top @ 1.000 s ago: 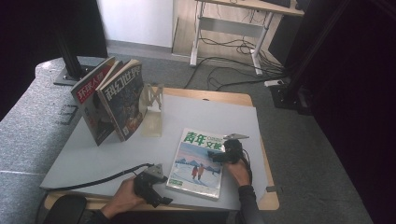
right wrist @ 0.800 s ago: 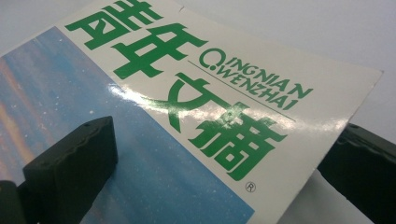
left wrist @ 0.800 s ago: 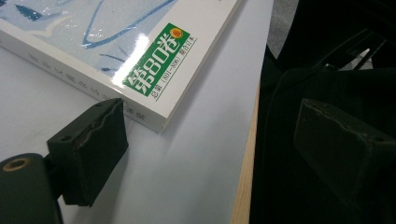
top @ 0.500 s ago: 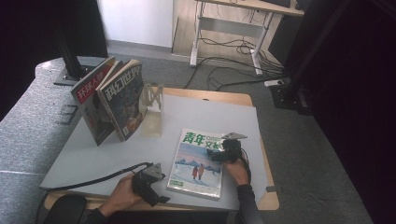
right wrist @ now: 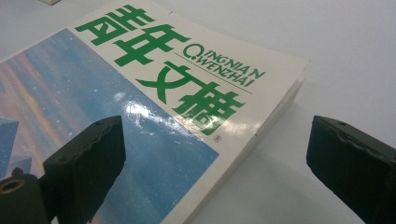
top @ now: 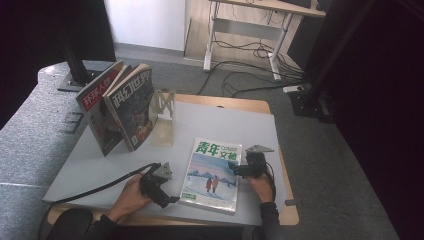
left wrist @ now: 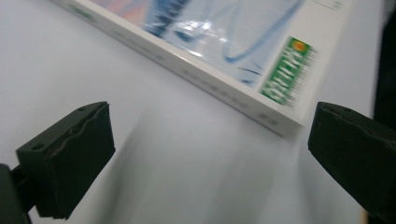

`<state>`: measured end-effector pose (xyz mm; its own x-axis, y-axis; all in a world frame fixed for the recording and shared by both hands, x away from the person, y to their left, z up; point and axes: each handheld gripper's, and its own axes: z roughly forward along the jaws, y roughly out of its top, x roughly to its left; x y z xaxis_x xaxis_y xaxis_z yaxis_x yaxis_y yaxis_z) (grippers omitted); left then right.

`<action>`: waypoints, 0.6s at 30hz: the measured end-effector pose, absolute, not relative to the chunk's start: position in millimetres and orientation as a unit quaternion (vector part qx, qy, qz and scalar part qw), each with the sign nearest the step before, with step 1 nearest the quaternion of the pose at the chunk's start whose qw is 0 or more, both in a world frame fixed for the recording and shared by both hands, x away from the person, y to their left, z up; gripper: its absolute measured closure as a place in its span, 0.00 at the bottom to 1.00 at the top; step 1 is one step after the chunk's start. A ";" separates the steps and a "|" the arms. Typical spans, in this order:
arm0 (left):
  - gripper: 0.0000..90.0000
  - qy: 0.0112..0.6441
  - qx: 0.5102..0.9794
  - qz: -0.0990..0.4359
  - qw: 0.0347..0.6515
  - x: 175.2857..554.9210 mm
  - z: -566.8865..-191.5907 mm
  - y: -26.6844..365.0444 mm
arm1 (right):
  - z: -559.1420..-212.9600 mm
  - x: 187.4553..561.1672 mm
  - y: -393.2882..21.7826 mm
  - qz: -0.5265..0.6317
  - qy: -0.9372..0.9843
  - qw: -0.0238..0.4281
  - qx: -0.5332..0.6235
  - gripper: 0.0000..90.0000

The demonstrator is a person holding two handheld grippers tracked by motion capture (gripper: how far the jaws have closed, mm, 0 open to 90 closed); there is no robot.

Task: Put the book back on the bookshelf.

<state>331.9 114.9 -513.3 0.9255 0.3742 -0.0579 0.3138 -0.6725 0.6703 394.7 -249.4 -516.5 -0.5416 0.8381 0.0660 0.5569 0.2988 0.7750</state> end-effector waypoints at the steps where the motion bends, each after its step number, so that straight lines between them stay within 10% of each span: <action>1: 0.00 0.193 0.912 0.046 0.359 334.7 -512.6 115.5 | -516.3 394.0 -250.0 0.392 0.786 0.181 0.443 0.05; 18: 0.00 0.283 0.894 0.102 0.332 374.3 -528.2 127.7 | -515.3 384.4 -251.4 0.389 0.791 0.168 0.442 0.00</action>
<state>374.3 127.7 -528.2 0.8190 0.5738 -0.0061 0.4385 -0.6190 0.6515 384.4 -251.4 -515.3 -0.5522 0.8299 0.0790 0.5691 0.3060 0.7632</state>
